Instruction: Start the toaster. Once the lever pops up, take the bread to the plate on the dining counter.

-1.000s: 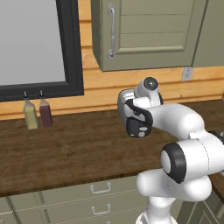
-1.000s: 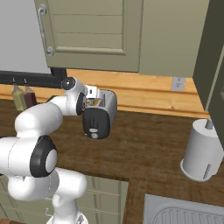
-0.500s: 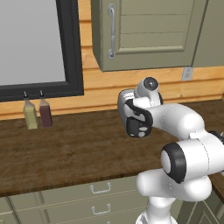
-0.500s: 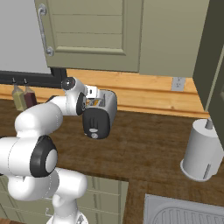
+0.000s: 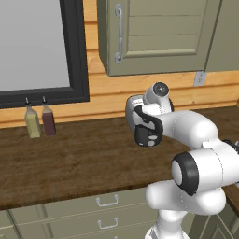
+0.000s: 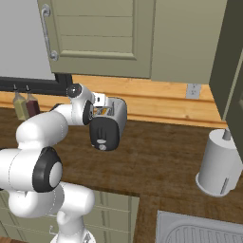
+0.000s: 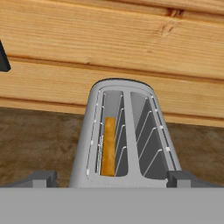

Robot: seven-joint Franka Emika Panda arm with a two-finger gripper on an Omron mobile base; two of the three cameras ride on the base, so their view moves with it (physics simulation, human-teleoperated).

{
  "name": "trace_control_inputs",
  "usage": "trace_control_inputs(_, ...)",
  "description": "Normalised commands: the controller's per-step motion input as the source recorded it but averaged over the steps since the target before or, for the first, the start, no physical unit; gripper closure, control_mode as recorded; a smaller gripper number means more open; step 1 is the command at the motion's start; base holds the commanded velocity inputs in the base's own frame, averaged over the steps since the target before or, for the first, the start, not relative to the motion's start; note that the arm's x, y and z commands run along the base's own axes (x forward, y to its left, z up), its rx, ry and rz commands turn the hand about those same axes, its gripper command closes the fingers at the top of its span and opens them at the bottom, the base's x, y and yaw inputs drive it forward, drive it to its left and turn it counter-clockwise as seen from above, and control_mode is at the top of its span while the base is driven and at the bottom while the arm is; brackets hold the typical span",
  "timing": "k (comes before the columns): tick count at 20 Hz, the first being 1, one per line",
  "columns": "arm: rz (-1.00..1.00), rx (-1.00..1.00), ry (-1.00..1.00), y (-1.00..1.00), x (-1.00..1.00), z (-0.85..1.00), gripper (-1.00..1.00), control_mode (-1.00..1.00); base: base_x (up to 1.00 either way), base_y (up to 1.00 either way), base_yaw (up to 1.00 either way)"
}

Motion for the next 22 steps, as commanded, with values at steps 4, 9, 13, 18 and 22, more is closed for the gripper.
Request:
trace_control_inputs(4,0.00,0.00,0.00,0.00,0.00,0.00,-1.00,-1.00,0.00,0.00,0.00)
trace_control_inputs(9,0.00,0.00,0.00,0.00,0.00,0.00,-1.00,-1.00,0.00,0.00,0.00)
trace_control_inputs(13,0.00,0.00,0.00,0.00,0.00,0.00,-1.00,-1.00,0.00,0.00,0.00)
trace_control_inputs(18,0.00,0.00,0.00,0.00,0.00,0.00,-1.00,-1.00,0.00,0.00,0.00)
trace_control_inputs(22,0.00,0.00,0.00,0.00,0.00,0.00,-1.00,-1.00,0.00,0.00,0.00)
